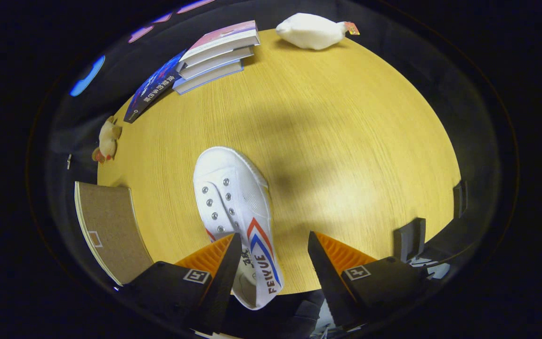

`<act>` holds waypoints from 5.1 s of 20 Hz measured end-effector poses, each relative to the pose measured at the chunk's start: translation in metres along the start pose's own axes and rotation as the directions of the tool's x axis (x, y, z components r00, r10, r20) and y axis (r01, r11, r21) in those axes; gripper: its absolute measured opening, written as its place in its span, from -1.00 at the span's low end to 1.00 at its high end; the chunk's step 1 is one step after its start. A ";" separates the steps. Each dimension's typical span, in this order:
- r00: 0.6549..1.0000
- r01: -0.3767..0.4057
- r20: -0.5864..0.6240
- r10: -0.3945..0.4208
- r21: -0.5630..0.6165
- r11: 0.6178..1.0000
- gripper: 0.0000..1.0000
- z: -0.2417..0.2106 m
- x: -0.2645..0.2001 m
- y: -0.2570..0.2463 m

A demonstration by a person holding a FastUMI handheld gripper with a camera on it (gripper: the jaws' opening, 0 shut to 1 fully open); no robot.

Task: Open the storage box then place both shoes into the box .Put the left shoe in first, then the right shoe, with the right side of both shoes facing outward in a uniform manner.

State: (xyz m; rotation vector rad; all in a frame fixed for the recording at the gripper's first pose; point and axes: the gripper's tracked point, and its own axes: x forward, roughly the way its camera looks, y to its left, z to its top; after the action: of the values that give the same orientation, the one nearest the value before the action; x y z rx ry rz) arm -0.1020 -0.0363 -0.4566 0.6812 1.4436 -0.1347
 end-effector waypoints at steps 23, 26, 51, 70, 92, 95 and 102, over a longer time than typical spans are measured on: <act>0.949 -0.312 0.060 0.310 0.045 0.949 -0.73 0.023 -0.107 0.121; 0.927 -0.366 0.074 0.368 -0.037 0.930 -0.73 0.031 -0.141 0.169; 0.925 -0.371 -0.198 0.323 -0.304 0.878 -0.64 -0.079 -0.108 0.390; 0.876 -0.411 0.088 0.474 -0.376 0.830 0.94 -0.041 -0.141 0.343; 0.498 0.093 0.819 0.287 -0.379 0.921 0.97 0.098 -0.295 0.132; 0.417 0.132 0.875 0.247 -0.327 0.936 0.97 0.103 -0.320 0.107; 0.385 0.138 0.900 0.204 -0.275 0.952 0.97 0.110 -0.321 0.073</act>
State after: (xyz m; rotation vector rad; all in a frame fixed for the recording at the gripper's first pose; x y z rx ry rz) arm -0.0215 -0.1324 -0.1331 0.2457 0.2956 -0.2111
